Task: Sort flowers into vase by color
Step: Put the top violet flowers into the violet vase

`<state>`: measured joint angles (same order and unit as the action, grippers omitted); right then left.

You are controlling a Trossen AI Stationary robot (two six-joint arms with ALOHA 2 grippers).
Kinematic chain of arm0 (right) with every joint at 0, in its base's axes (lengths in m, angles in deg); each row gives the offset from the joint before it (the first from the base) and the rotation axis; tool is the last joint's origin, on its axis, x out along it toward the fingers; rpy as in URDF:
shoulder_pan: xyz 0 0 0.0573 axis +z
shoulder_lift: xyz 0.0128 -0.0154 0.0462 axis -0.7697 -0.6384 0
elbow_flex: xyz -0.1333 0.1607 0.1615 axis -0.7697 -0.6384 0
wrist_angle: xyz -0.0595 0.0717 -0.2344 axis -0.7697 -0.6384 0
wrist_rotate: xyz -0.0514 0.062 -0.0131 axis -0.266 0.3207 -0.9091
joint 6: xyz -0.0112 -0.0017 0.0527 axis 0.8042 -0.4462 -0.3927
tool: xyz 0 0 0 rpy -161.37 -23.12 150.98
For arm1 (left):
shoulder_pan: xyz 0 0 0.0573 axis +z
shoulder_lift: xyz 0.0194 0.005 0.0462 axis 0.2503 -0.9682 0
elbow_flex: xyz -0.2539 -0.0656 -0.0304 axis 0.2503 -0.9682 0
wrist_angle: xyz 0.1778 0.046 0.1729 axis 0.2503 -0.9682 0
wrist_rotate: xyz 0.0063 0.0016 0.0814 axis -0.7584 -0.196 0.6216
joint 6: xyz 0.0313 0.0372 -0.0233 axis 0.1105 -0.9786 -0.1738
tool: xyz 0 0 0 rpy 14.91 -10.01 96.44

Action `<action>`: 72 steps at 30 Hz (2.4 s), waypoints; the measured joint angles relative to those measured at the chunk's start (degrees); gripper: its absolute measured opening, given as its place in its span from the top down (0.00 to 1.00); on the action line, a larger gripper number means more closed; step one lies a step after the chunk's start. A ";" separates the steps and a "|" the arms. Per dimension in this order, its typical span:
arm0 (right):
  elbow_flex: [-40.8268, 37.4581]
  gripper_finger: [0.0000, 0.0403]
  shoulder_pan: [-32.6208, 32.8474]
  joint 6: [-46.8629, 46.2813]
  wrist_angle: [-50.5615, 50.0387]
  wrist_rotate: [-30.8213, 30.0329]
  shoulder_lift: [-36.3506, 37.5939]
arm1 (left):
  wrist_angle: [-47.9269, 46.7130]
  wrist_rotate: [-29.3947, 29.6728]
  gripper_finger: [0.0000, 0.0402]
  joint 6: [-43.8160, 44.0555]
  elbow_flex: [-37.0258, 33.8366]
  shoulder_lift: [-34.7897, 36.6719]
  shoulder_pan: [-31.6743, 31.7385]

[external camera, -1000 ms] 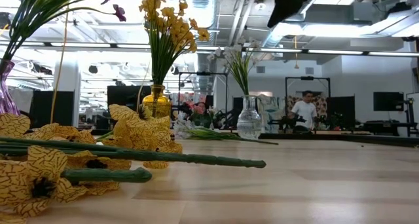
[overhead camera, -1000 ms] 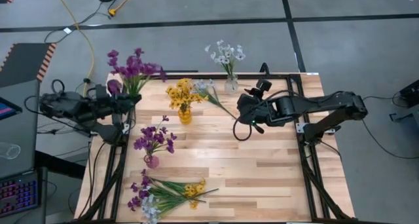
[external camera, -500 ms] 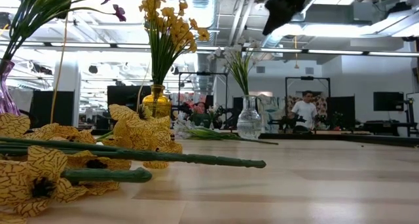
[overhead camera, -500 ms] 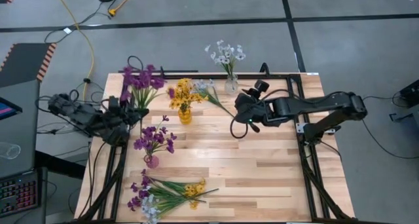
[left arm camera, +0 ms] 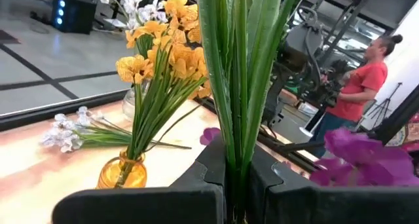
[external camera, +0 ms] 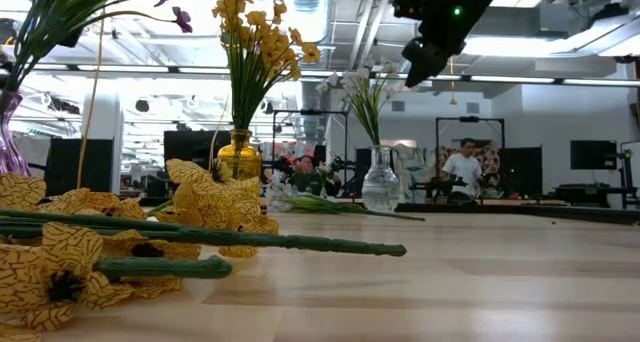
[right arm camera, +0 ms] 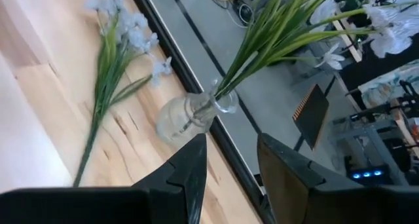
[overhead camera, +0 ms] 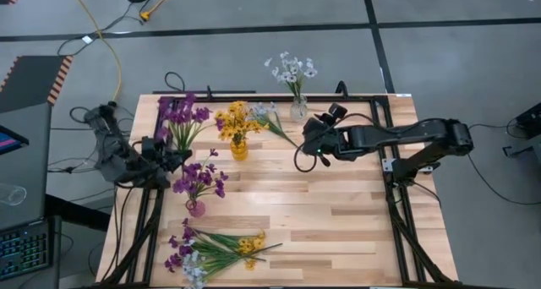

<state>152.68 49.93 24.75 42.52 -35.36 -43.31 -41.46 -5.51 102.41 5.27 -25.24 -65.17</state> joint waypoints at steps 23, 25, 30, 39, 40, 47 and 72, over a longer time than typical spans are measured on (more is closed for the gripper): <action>0.04 0.60 0.87 1.52 6.50 2.68 0.03 | -0.12 18.37 1.00 17.65 0.00 -27.17 -16.43; 0.04 0.60 1.20 1.54 6.51 2.68 0.03 | -0.14 18.37 1.00 17.65 0.00 -27.93 -16.13; 0.04 0.60 1.96 1.55 6.58 2.65 0.03 | -0.67 18.37 1.00 17.34 0.00 -28.79 -15.91; 0.04 0.60 2.04 1.57 7.19 2.65 0.03 | -0.62 18.39 0.99 15.29 0.00 -31.38 -15.91; 0.04 0.60 2.04 1.57 7.17 2.65 0.03 | -0.62 18.38 0.99 15.32 0.00 -31.86 -15.82; 0.06 0.60 2.04 1.57 7.19 2.63 0.03 | -0.62 18.37 0.99 16.51 0.02 -35.84 -13.49; 0.06 0.60 2.04 1.61 7.17 2.63 0.03 | -0.64 9.28 0.99 17.15 0.02 -39.64 -12.81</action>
<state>152.74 51.98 26.36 49.69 -32.73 -43.28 -42.10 3.77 119.56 5.29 -64.88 -77.98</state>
